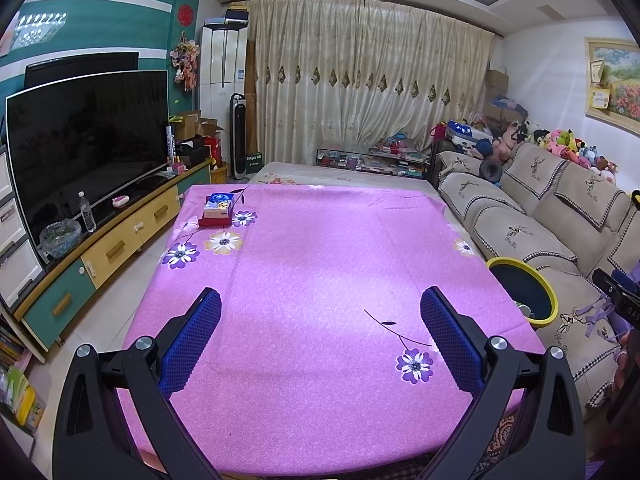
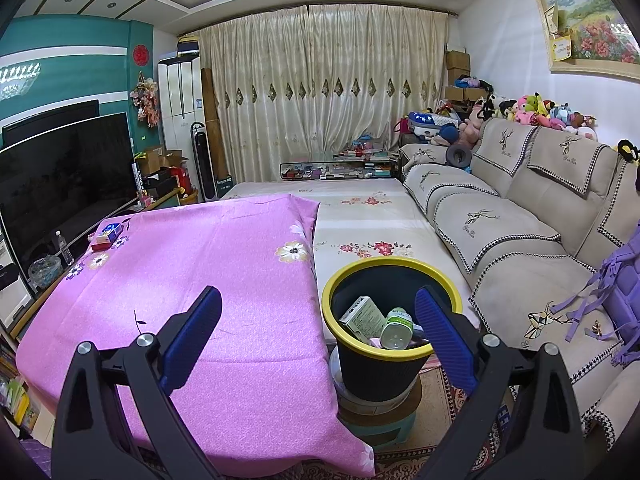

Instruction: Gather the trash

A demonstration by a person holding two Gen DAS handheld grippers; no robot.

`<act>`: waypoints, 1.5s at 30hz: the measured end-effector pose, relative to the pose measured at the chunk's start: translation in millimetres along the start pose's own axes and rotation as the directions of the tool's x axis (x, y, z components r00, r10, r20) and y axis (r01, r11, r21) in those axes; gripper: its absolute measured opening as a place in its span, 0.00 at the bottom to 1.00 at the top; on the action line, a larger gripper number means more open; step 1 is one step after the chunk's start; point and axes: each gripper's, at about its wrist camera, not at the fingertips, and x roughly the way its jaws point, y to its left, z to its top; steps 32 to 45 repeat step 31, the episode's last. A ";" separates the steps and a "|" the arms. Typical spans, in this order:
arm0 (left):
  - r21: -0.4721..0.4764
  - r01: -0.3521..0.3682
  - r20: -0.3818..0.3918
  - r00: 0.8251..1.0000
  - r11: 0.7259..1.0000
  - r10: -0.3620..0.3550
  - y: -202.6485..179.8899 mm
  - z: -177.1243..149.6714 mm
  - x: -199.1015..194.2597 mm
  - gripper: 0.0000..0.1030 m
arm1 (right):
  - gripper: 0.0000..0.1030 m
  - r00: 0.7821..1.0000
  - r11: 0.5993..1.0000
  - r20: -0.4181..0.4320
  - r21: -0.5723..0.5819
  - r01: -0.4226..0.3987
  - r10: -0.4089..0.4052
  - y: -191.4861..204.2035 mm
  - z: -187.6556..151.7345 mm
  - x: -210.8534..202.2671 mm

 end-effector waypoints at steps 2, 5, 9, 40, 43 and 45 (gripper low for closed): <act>0.000 0.000 -0.002 1.000 1.000 0.000 -0.1 0.1 0.2 0.95 | 0.90 1.000 1.000 -0.001 0.000 0.000 0.000 0.4 -0.2 0.2; -0.001 0.004 -0.008 1.000 1.000 -0.004 0.0 -1.1 2.3 0.95 | 0.90 1.000 1.000 -0.002 0.000 -0.001 0.001 0.9 -1.5 0.7; -0.002 0.007 -0.018 1.000 1.000 -0.007 -1.7 -1.6 5.5 0.95 | 0.90 1.000 1.000 -0.003 0.002 -0.002 0.002 1.8 -2.8 1.6; 0.009 -0.068 -0.133 0.989 0.998 0.069 31.8 36.5 145.3 0.95 | 0.93 0.975 0.991 -0.182 0.014 -0.130 0.130 32.2 29.2 133.0; 0.009 -0.068 -0.133 0.989 0.998 0.069 31.8 36.5 145.3 0.95 | 0.93 0.975 0.991 -0.182 0.014 -0.130 0.130 32.2 29.2 133.0; 0.009 -0.068 -0.133 0.989 0.998 0.069 31.8 36.5 145.3 0.95 | 0.93 0.975 0.991 -0.182 0.014 -0.130 0.130 32.2 29.2 133.0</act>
